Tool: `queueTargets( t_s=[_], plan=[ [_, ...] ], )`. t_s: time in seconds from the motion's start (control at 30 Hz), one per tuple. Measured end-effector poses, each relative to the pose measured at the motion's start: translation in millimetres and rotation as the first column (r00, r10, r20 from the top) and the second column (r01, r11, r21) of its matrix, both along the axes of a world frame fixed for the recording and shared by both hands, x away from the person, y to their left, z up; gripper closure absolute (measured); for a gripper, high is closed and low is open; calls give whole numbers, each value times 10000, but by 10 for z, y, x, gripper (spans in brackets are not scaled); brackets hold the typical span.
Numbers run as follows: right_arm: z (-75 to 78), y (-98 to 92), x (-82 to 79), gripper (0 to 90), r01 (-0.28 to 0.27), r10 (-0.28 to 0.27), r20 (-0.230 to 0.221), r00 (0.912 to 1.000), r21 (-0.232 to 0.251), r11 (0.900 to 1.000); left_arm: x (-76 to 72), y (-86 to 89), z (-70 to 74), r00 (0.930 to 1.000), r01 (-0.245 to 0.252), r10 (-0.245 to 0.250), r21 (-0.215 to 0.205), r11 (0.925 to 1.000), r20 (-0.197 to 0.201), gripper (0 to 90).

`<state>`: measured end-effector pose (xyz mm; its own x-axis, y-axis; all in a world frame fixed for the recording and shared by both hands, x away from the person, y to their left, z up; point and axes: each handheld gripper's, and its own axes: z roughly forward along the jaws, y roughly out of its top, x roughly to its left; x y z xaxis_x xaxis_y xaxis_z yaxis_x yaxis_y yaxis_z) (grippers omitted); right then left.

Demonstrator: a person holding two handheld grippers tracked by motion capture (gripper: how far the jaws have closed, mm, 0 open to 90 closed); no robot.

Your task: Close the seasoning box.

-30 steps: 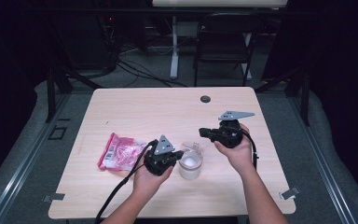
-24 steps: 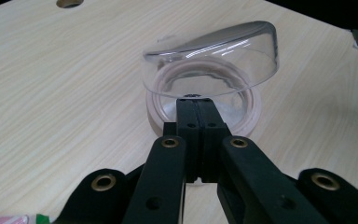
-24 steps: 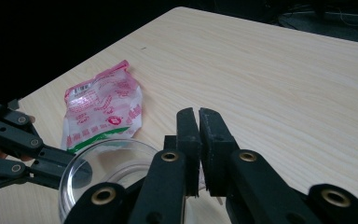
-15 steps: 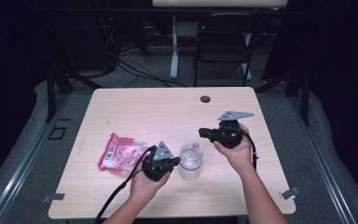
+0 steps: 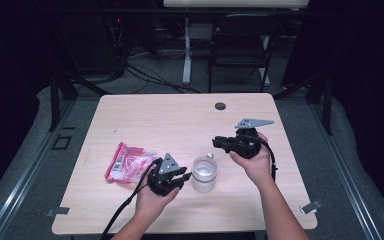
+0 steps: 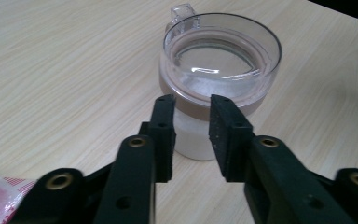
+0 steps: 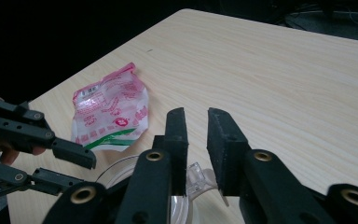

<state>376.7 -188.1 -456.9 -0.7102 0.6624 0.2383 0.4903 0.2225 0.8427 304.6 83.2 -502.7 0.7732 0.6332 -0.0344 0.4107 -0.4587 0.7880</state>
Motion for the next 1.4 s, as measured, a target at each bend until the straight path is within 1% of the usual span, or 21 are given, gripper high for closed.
queueTargets(
  t_s=[0.03, 0.07, 0.1, 0.17, 0.23, 0.33, 0.43, 0.6, 0.7, 0.77, 0.83, 0.9, 0.97, 1.03, 1.13, 1.17, 1.2, 1.27, 1.33, 1.4],
  plan=[
    [-1, 0, 2, 755, -11, 11, -5, 10000, 18, 10000, 2, 11, 3, 10000, -31, 31, 17, 10000, 18, 665],
    [-2, 1, 1, 746, 2, -2, 0, 10000, 19, 10000, 6, 35, 5, 9999, -156, 156, -69, 9999, -33, 631],
    [-2, 1, 1, 746, 2, -2, 0, 10000, 19, 10000, 6, 35, 5, 9999, -156, 156, -69, 9999, -33, 569],
    [3, 15, -4, 703, 48, -48, 50, 10000, -33, 10000, 7, 47, 3, 9999, -166, 166, -82, 9998, -50, 552],
    [9, 25, -8, 684, 44, -43, 83, 10000, -113, 9999, 9, 63, 4, 9999, -168, 168, -31, 9999, -26, 522],
    [6, 44, -11, 669, 71, -69, 128, 9999, -167, 9998, 14, 84, 3, 9997, -204, 202, -113, 9997, -128, 509],
    [7, 41, -11, 667, 69, -67, 117, 9999, -159, 9999, 16, 99, 5, 9997, -234, 232, -119, 9997, -122, 501],
    [14, 29, -15, 653, 131, -130, 126, 9998, -115, 9998, 15, 141, 36, 9996, -281, 279, -230, 9993, -70, 499],
    [12, 35, -16, 643, 168, -166, 133, 9998, -131, 9998, 13, 183, 65, 9995, -306, 307, -281, 9991, 34, 499],
    [12, 44, -23, 636, 215, -213, 177, 9996, -110, 9997, 12, 234, 94, 9994, -336, 338, -324, 9989, 60, 494],
    [16, 59, -34, 629, 260, -257, 258, 9993, -83, 9996, 12, 305, 129, 9991, -400, 403, -276, 9988, 116, 484],
    [29, 72, -45, 622, 193, -189, 301, 9994, -137, 9997, 24, 401, 165, 9988, -469, 473, -258, 9986, 155, 470],
    [41, 92, -52, 618, 175, -172, 290, 9994, -114, 9998, 36, 517, 204, 9976, -657, 664, -339, 9973, 195, 458],
    [67, 114, -66, 604, 62, -58, 204, 9998, -198, 9998, 46, 650, 239, 9950, -935, 950, -452, 9946, 316, 451],
    [120, 177, -108, 577, -21, 34, 404, 9992, -328, 9995, 52, 874, 270, 9879, -1466, 1490, -522, 9878, 437, 443],
    [137, 184, -114, 568, -90, 107, 420, 9991, -407, 9991, 50, 958, 274, 9845, -1670, 1696, -566, 9843, 451, 443],
    [153, 203, -122, 557, -103, 123, 479, 9988, -401, 9991, 44, 1038, 273, 9794, -1934, 1967, -685, 9787, 464, 444],
    [193, 240, -125, 537, -96, 117, 445, 9989, -465, 9989, 29, 1193, 282, 9711, -2311, 2348, -765, 9699, 433, 444],
    [223, 274, -131, 514, -97, 124, 521, 9986, -519, 9986, 5, 1331, 301, 9628, -2593, 2644, -836, 9622, 560, 444],
    [246, 290, -152, 493, 62, -14, 683, 9977, -702, 9975, -15, 1456, 319, 9550, -2819, 2883, -881, 9554, 702, 442]
  ],
)
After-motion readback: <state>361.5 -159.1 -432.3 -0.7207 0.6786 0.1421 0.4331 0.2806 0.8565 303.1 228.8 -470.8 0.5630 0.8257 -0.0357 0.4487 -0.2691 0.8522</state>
